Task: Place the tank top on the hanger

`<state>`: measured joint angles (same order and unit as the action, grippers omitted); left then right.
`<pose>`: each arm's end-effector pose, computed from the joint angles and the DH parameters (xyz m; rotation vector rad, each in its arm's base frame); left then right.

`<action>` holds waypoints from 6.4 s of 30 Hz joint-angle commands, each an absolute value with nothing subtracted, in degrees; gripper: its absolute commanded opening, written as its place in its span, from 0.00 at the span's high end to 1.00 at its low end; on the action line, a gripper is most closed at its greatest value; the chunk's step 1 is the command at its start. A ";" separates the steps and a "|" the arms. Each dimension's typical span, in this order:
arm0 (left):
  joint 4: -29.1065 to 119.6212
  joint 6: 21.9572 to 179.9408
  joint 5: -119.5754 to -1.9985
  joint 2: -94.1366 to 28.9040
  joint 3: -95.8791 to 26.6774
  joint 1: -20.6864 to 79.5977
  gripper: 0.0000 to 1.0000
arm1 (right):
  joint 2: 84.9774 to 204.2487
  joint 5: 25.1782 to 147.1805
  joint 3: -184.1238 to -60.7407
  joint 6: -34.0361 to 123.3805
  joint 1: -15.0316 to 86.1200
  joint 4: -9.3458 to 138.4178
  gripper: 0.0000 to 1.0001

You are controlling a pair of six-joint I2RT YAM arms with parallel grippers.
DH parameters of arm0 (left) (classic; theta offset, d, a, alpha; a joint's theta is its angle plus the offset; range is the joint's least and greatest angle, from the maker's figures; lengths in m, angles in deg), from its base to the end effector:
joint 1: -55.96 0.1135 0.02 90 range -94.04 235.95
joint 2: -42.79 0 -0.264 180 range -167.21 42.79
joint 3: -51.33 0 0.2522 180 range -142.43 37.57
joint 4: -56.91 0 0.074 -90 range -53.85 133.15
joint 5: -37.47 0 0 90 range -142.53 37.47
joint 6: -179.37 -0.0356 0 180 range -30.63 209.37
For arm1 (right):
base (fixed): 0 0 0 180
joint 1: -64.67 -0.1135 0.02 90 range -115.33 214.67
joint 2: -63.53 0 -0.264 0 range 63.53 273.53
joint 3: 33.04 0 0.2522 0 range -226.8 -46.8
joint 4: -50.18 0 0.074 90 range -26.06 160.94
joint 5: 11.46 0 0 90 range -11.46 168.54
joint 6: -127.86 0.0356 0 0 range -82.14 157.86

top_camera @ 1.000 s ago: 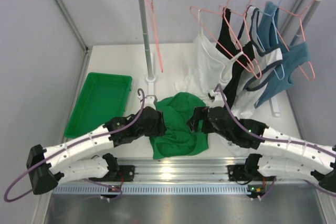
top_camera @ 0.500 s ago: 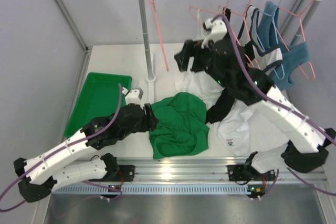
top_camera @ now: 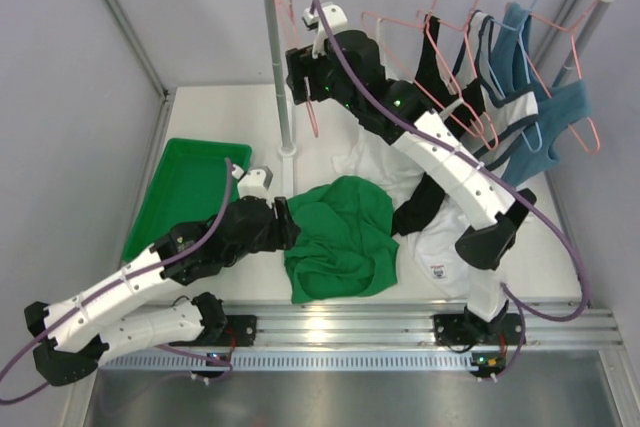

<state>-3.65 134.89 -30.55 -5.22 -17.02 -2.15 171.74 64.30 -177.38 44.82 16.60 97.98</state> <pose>0.0967 -0.1301 0.3283 0.0454 2.2705 -0.5533 0.2821 0.3010 0.4910 -0.4563 1.7336 0.4735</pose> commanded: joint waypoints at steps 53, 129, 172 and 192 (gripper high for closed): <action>-4.31 134.37 -29.59 -5.29 -18.42 -2.14 0.41 | 167.25 52.09 -175.30 39.97 17.12 86.79 1.00; 2.90 142.46 -38.73 -19.35 -4.00 -2.84 1.00 | 96.41 105.69 -97.69 60.97 17.03 123.11 1.00; 1.75 135.25 -35.04 -16.54 -10.86 -5.39 0.69 | 109.67 95.85 -64.11 73.54 3.41 51.46 1.00; 26.80 127.52 -40.58 -8.44 -1.45 -7.15 0.46 | 112.13 94.27 -62.44 73.10 3.32 50.67 1.00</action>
<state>18.60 129.38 -42.46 -6.46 -1.19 -6.72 111.67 94.46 -62.41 73.67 4.03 55.73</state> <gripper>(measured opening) 0.535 0.022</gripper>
